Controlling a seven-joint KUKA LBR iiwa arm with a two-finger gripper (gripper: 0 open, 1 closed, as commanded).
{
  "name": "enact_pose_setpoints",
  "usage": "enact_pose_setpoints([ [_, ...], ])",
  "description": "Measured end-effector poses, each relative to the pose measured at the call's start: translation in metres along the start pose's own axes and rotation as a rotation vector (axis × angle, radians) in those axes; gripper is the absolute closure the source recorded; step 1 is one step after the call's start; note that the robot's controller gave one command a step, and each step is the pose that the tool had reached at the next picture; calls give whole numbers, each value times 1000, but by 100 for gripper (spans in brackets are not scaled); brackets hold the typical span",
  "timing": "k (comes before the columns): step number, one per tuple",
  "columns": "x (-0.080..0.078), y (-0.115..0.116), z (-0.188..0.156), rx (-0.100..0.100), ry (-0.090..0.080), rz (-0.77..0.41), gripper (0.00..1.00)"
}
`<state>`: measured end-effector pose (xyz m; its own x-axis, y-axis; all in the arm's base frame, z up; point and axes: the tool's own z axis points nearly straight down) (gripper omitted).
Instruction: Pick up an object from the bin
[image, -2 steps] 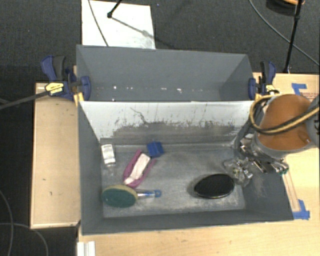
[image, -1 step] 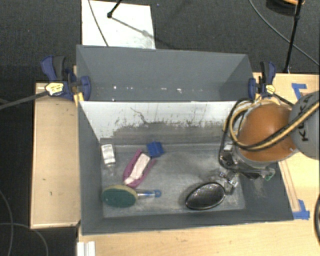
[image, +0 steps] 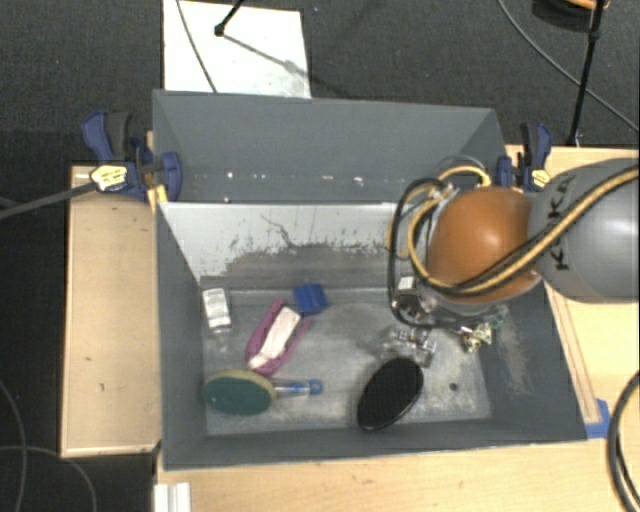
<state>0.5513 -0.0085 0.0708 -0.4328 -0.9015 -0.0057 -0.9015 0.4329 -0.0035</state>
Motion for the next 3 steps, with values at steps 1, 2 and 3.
enact_pose_setpoints([
  [1,2,0,0,-1,1,5,0],
  [2,10,61,-2,-7,4,-38,0],
  [3,10,57,-2,1,1,-39,100],
])
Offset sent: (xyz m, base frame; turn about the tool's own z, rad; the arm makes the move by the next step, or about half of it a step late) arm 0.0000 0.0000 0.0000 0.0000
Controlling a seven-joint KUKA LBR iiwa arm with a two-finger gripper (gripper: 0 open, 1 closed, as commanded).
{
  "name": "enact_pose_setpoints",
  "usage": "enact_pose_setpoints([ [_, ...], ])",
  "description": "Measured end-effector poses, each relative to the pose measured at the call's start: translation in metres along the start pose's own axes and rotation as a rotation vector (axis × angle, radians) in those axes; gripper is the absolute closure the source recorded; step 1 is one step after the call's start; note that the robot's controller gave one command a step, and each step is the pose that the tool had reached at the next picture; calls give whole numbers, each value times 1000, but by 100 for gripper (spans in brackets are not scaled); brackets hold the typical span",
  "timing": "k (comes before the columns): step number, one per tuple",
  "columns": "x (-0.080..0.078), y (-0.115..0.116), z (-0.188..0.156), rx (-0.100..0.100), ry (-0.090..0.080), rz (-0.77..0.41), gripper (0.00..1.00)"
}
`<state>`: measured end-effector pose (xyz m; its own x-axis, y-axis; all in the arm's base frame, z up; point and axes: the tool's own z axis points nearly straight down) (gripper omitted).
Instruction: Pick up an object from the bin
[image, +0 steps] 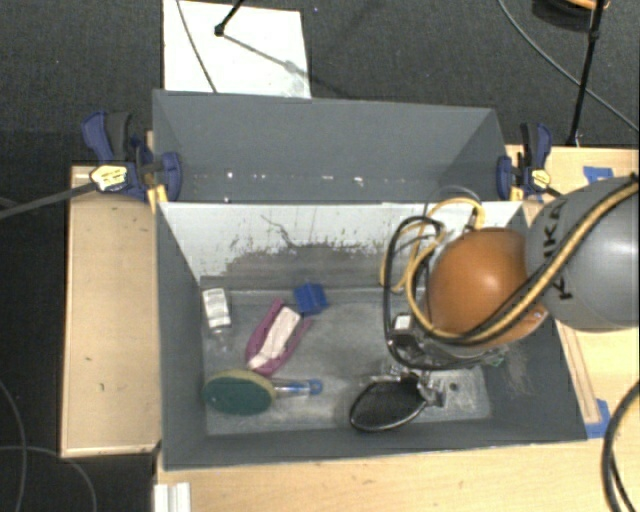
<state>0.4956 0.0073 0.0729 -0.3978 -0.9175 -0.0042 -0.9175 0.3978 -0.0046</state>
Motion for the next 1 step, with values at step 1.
enact_pose_setpoints([
  [1,-39,-75,-188,6,-2,-11,100],
])
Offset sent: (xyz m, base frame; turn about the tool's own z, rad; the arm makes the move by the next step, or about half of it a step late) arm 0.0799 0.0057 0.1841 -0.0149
